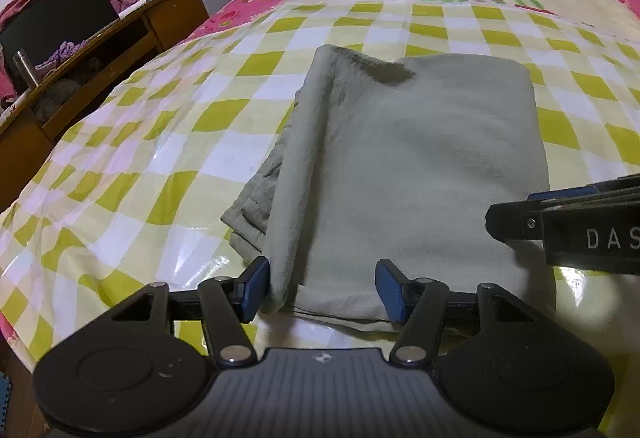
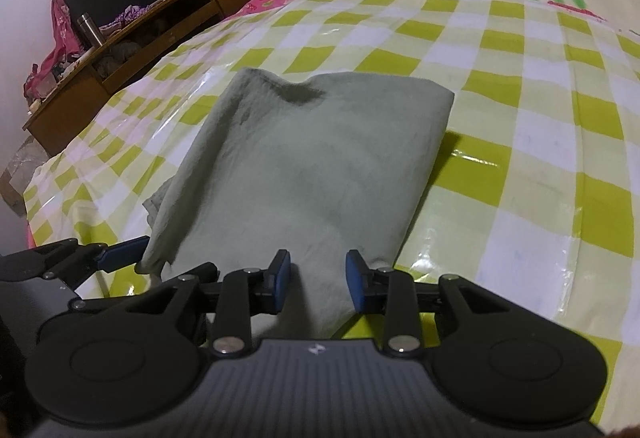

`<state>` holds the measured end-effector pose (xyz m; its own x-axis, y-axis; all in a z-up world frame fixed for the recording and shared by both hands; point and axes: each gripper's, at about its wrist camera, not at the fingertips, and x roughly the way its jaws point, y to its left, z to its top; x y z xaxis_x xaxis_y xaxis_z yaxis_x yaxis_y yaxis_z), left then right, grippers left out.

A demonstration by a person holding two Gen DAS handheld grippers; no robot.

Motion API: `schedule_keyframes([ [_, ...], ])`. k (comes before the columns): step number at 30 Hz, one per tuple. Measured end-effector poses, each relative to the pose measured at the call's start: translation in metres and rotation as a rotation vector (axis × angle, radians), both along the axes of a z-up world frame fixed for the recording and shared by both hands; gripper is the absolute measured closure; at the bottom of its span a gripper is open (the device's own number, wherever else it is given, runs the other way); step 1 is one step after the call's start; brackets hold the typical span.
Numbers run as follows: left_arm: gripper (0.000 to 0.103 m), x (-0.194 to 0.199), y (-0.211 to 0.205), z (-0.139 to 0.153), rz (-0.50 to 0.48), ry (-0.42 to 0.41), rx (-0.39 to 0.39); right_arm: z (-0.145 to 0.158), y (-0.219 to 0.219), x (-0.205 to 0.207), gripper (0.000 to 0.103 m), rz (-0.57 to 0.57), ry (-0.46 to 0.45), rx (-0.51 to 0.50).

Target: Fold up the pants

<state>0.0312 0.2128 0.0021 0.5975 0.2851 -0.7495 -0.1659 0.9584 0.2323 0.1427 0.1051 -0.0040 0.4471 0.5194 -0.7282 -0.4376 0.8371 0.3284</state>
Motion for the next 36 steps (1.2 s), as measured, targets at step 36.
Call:
schedule_keyframes([
  [36, 0.011, -0.009, 0.0, 0.022, 0.028, -0.109, -0.022, 0.009, -0.017, 0.012, 0.066, -0.077, -0.052, -0.012],
])
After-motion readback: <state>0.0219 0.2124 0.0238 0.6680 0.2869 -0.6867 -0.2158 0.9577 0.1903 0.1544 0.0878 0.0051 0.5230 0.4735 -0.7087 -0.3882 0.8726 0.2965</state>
